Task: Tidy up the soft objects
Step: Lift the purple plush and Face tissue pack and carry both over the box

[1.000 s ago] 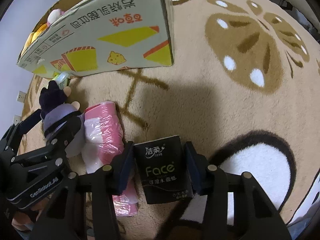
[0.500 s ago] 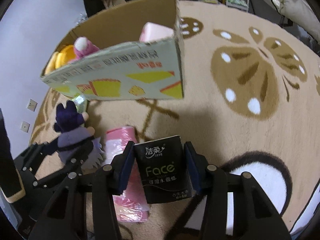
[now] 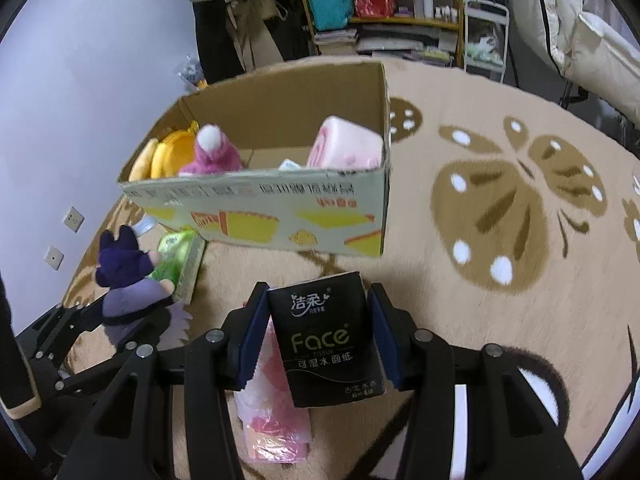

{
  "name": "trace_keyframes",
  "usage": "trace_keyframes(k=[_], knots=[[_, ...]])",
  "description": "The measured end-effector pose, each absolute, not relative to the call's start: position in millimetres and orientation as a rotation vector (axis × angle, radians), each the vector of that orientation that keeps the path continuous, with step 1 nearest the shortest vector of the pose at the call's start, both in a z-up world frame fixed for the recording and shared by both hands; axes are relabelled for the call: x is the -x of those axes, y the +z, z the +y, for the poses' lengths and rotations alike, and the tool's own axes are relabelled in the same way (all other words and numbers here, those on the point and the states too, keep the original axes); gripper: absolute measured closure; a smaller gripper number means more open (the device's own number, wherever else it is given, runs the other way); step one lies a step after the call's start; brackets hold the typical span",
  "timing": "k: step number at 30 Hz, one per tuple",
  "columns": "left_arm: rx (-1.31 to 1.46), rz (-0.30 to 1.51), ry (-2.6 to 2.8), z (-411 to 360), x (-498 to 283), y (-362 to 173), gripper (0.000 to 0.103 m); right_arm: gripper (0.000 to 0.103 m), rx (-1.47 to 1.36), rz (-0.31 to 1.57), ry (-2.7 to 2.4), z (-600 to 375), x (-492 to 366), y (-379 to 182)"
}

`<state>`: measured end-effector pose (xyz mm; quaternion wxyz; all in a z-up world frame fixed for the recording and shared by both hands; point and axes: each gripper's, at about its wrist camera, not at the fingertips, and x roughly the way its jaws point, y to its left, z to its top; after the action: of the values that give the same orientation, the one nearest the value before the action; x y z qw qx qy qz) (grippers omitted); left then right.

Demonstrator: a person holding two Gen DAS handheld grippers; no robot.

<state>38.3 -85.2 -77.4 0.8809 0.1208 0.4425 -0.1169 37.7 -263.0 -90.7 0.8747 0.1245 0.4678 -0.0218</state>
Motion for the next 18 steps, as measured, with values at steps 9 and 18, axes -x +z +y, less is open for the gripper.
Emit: trace_keyframes(k=[9, 18], knots=[[-0.258, 0.807, -0.203, -75, -24, -51, 0.053, 0.051, -0.227, 0.846, -0.085, -262, -28, -67], [-0.250, 0.737, -0.183, -69, -18, -32, 0.053, 0.051, -0.159, 0.742, -0.114, -255, -27, -40]])
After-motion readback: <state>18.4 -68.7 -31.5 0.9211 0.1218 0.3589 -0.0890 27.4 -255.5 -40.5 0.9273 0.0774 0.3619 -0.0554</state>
